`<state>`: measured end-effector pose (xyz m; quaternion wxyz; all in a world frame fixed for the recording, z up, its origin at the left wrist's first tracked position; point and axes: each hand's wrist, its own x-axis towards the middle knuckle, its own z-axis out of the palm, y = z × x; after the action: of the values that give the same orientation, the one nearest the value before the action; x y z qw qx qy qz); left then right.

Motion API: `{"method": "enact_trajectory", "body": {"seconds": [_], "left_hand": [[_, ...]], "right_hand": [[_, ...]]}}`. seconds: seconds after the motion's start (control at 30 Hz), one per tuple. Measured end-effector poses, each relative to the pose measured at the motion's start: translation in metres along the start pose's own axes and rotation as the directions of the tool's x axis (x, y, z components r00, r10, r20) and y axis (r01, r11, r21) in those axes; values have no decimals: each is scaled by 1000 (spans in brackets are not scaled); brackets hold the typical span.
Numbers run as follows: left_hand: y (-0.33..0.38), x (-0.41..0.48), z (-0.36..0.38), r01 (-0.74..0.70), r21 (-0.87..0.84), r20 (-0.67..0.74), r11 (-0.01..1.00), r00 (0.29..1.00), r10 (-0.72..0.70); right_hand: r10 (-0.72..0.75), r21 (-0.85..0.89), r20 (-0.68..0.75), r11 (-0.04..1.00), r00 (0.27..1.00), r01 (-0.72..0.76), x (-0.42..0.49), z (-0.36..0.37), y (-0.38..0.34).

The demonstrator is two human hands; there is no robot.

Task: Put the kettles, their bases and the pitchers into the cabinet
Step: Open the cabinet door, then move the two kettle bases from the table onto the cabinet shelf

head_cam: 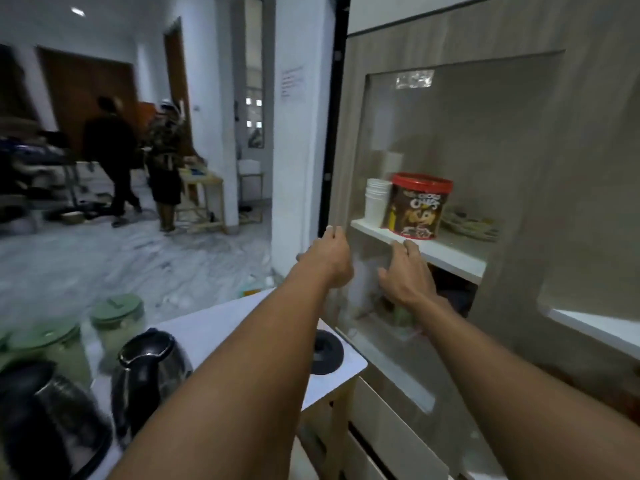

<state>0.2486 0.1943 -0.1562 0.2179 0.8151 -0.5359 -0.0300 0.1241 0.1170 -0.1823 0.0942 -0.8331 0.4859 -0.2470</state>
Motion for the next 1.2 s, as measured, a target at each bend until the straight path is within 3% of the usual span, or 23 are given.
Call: {"method": "enact_trajectory", "body": {"seconds": [0.2, 0.4, 0.6, 0.87, 0.93, 1.0, 1.1, 1.2], "left_hand": [[-55, -15, 46, 338, 3, 3, 941, 941, -338], [-110, -24, 112, 587, 29, 77, 809, 805, -588], [-173, -22, 187, 714, -1, 105, 700, 697, -710], [-237, -11, 264, 909, 65, 180, 413, 396, -900], [-242, -16, 281, 923, 55, 196, 381, 364, -910], [-243, -19, 294, 924, 43, 179, 379, 366, -913], [-239, -18, 300, 920, 47, 76, 389, 385, -920], [-236, -15, 300, 910, 38, -11, 412, 413, -911]], "right_hand": [[-170, 71, 251, 985, 953, 157, 32, 76, 0], [-243, 77, 427, 969, 871, 233, 35, 165, 14], [-135, -11, 578, 985, 805, 173, 43, 258, 42], [70, -160, 709, 985, 702, 64, 58, 353, 67], [95, -165, 731, 986, 676, 40, 58, 369, 70], [100, -167, 698, 986, 709, 26, 54, 381, 71], [60, -122, 556, 992, 829, 10, 47, 389, 74], [40, -59, 505, 998, 862, -12, 46, 387, 73]]}}
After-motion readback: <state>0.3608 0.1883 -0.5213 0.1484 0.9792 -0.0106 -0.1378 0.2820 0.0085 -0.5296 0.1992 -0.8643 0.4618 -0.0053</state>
